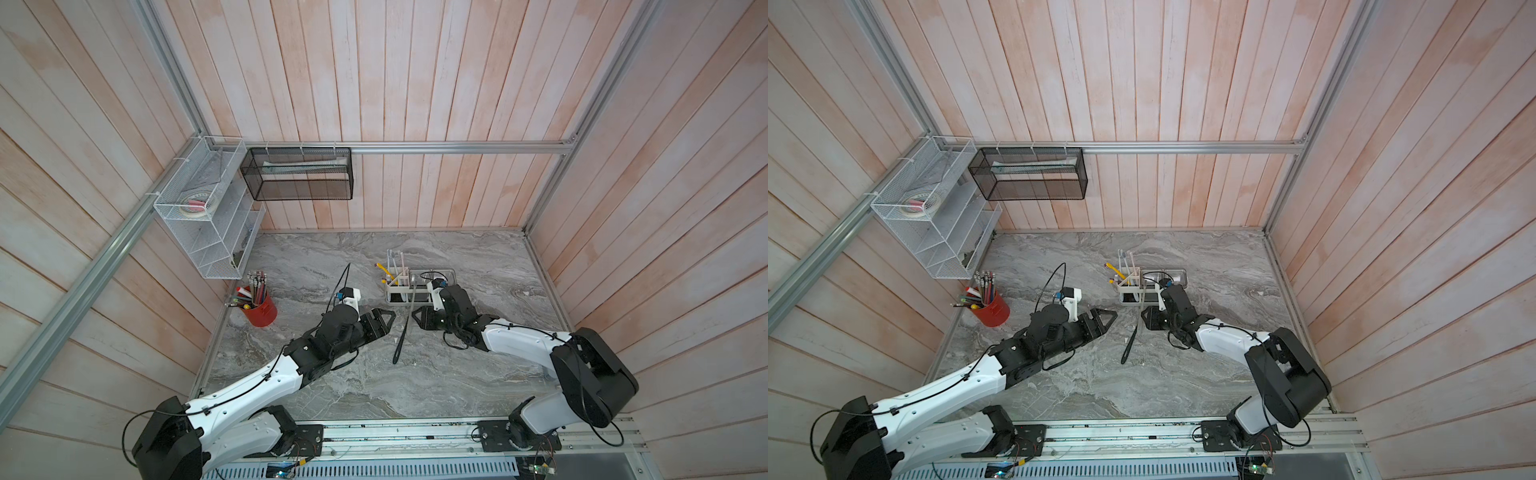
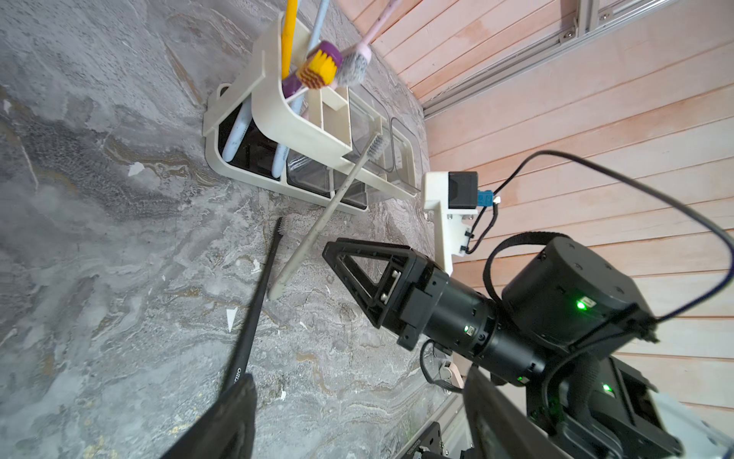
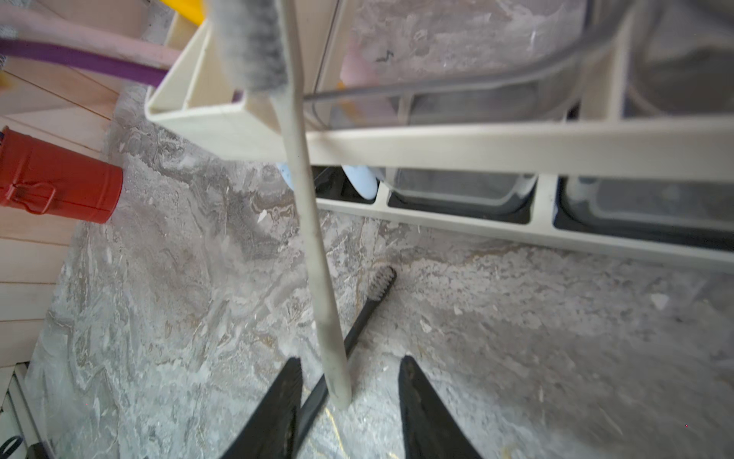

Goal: Place the toothbrush into the toothbrush holder
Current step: Pick up the toothbrush from the center of the board.

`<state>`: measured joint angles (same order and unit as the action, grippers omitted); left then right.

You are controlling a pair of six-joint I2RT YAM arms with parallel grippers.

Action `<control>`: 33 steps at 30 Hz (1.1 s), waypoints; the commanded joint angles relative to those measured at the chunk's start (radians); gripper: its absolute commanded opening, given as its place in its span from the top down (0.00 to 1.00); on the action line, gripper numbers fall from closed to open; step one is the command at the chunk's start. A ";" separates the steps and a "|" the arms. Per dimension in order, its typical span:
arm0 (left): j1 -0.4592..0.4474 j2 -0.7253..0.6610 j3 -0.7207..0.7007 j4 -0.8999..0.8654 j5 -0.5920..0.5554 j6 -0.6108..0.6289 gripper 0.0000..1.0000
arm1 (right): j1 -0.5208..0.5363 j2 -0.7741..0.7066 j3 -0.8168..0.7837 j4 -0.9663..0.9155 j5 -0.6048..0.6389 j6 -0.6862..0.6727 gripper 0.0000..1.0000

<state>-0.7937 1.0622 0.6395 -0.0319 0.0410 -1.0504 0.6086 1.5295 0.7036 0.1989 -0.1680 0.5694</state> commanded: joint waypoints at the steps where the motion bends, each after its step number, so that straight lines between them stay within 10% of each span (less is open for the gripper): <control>1: 0.004 -0.018 -0.013 -0.028 -0.028 0.018 0.17 | -0.005 0.029 0.015 0.099 -0.029 0.007 0.59; 17: 0.004 0.004 -0.005 -0.023 -0.027 0.020 0.18 | -0.017 0.115 -0.015 0.279 -0.073 0.054 0.76; 33: 0.005 0.004 -0.006 -0.022 -0.029 0.020 0.17 | -0.014 -0.189 -0.075 0.141 -0.039 0.005 0.97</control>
<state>-0.7937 1.0657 0.6395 -0.0463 0.0246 -1.0504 0.5949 1.4075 0.6502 0.3965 -0.2176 0.6006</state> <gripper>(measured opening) 0.826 0.098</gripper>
